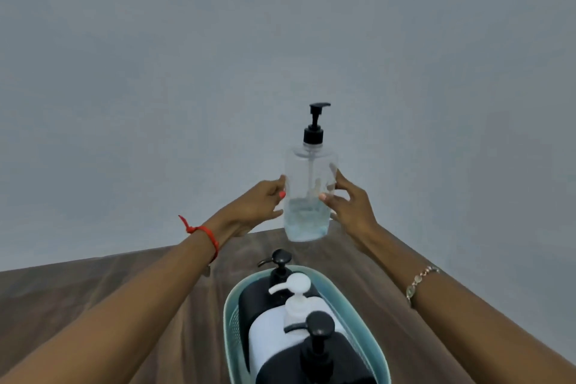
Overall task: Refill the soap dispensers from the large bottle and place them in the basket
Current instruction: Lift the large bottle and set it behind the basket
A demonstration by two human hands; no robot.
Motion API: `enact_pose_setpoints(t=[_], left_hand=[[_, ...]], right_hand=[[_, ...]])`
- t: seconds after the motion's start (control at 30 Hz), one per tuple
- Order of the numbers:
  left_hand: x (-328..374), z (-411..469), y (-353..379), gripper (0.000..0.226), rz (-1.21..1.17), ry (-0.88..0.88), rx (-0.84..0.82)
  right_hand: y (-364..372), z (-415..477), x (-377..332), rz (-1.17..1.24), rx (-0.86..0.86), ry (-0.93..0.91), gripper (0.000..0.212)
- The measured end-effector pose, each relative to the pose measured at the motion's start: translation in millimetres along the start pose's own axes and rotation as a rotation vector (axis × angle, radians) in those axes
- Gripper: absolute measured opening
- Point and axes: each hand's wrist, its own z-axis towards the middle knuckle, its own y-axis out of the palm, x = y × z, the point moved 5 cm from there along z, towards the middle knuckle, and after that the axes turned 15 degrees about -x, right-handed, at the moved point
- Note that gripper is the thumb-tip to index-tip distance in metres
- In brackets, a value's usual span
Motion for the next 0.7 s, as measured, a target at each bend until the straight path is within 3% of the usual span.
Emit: enact_pose_setpoints(t=[0.37,0.57,0.63,0.7], left_hand=[[-81.6,16.4,19.2,0.043,-0.227,-0.108,-0.074],[-83.8,-4.5,23.2,0.048,-0.236,-0.17,-0.095],[-79.8,-17.0,20.0,0.035,-0.282,-0.219,-0.013],[-77.4,-31.7,14.6,0.009,-0.361,-0.248,0.101]], right_hand=[[13.3,6.4,90.3,0.065,-0.056,0.105,0.049],[23.6,-3.8,92.3,-0.023,-0.137,0.167,0.064],[23.7,-11.6,90.2,-0.044,-0.179,0.264,0.075],[21.8,-28.1,84.3,-0.011,-0.222,0.349,0.083]])
